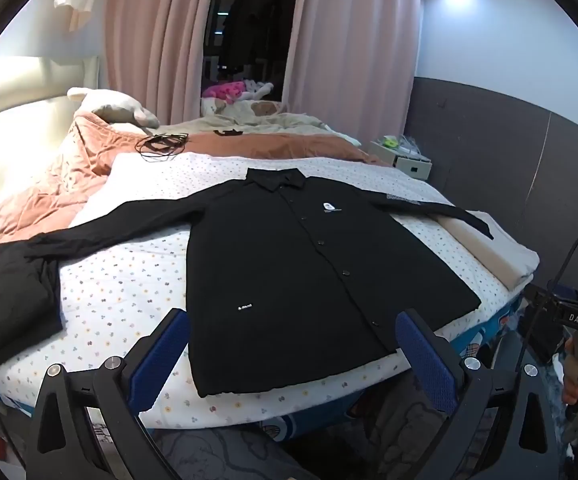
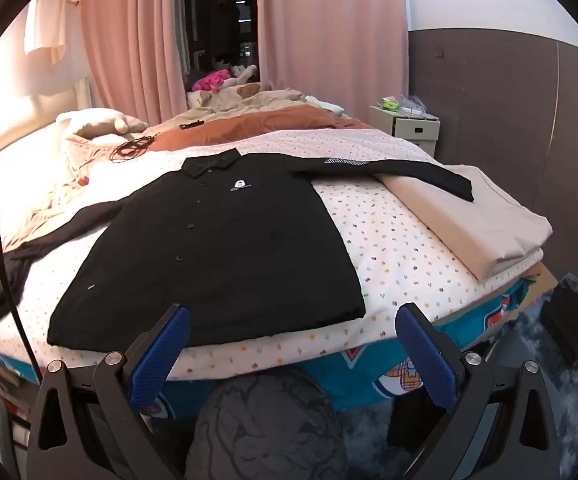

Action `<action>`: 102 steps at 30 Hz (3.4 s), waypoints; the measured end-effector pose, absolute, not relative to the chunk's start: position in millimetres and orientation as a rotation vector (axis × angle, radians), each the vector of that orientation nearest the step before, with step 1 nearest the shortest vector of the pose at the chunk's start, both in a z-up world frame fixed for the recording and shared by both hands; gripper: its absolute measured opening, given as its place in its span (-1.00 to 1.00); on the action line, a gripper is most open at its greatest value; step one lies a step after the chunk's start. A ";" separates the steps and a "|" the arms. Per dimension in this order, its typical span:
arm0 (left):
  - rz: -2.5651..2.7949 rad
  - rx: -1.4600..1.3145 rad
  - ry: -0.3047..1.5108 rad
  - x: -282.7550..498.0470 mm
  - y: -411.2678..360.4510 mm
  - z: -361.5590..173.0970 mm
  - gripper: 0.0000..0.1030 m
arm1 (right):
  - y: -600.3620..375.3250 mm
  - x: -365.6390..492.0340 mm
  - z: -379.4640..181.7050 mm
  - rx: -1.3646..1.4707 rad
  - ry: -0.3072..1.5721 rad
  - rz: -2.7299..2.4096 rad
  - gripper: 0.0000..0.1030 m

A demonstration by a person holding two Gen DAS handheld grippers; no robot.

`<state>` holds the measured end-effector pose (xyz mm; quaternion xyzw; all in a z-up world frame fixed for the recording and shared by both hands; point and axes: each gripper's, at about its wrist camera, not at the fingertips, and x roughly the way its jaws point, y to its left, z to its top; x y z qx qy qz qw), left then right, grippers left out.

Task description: Fold large clothes

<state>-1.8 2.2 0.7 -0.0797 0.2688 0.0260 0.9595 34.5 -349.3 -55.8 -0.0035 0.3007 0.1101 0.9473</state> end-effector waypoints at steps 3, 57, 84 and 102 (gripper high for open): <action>0.041 -0.119 0.522 -12.6 -10.0 2.8 0.99 | -351.1 32.9 -56.2 0.005 0.607 0.225 0.99; 0.007 -0.121 0.468 -55.7 -17.3 18.4 0.99 | -331.1 -2.7 -30.1 -0.028 0.528 0.280 0.99; 0.006 -0.122 0.469 -36.1 -12.7 15.1 0.99 | -326.9 9.2 -35.7 -0.020 0.535 0.312 0.99; 0.022 -0.147 0.545 31.8 4.4 4.1 0.99 | -301.1 81.9 -40.5 0.010 0.570 0.330 0.99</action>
